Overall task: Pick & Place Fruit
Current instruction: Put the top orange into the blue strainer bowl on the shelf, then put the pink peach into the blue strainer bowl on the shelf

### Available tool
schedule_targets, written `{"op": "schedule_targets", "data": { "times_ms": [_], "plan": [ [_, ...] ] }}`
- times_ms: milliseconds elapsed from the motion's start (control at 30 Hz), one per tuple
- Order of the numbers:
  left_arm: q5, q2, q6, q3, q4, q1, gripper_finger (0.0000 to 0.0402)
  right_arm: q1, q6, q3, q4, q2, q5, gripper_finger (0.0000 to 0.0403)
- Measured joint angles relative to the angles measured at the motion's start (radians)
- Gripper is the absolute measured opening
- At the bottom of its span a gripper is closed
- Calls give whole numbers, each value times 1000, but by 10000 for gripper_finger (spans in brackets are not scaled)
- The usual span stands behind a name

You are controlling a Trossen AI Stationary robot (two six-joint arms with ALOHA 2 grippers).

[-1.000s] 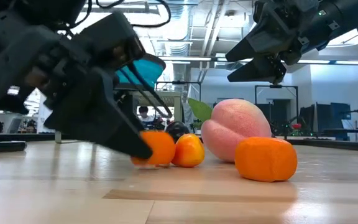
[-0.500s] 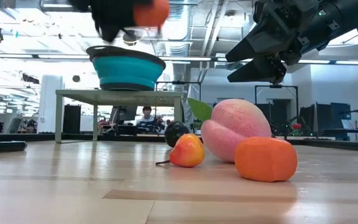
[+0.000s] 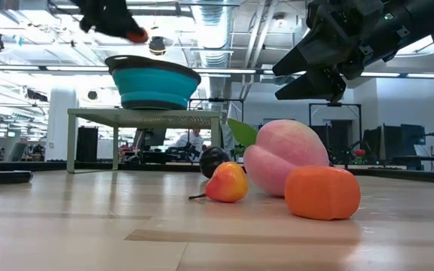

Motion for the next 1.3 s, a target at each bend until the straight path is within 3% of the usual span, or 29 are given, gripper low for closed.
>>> {"op": "schedule_targets", "data": {
  "times_ms": [233,500,933,1300],
  "plan": [
    [44,12,24,0,-22,192,171,0,0,0,3,0,0,301],
    [81,85,0,-31,-38,304,175,1,0,0,8,0,0,302],
    [100,92,-24,-31,-36,317,179,-7,1,0,8,0,0,302],
    [102,74,-17,-31,-34,316,274,-5,1,0,15,0,0,302]
  ]
}}
